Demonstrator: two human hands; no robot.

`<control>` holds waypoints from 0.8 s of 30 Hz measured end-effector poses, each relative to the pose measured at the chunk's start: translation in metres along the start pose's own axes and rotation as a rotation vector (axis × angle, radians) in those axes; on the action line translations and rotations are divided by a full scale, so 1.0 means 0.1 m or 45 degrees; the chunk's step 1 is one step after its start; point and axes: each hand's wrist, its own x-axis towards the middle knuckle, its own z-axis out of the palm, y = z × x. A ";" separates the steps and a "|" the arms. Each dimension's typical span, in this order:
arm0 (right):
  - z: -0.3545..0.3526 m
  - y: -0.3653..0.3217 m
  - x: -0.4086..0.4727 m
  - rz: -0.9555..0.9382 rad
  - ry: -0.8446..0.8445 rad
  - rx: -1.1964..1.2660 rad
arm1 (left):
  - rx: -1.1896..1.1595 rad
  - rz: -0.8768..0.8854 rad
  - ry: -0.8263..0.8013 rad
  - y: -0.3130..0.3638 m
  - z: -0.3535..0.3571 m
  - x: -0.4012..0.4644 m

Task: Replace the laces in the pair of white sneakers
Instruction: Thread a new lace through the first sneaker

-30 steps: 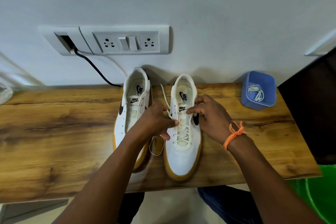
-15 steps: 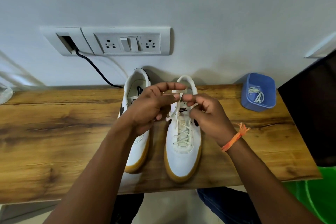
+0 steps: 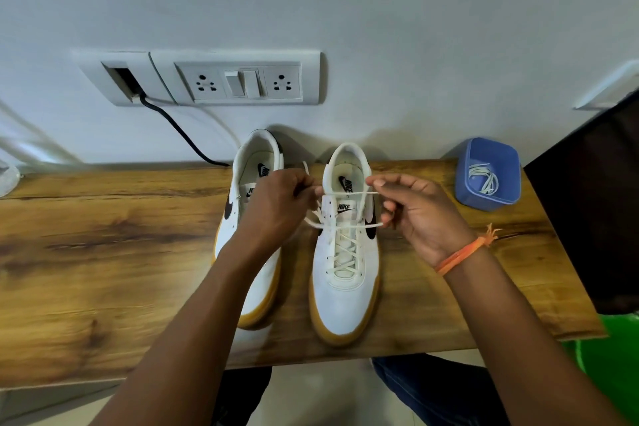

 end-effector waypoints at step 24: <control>0.02 0.04 -0.04 -0.059 -0.102 -0.307 | -0.439 -0.076 -0.452 0.28 0.11 -0.15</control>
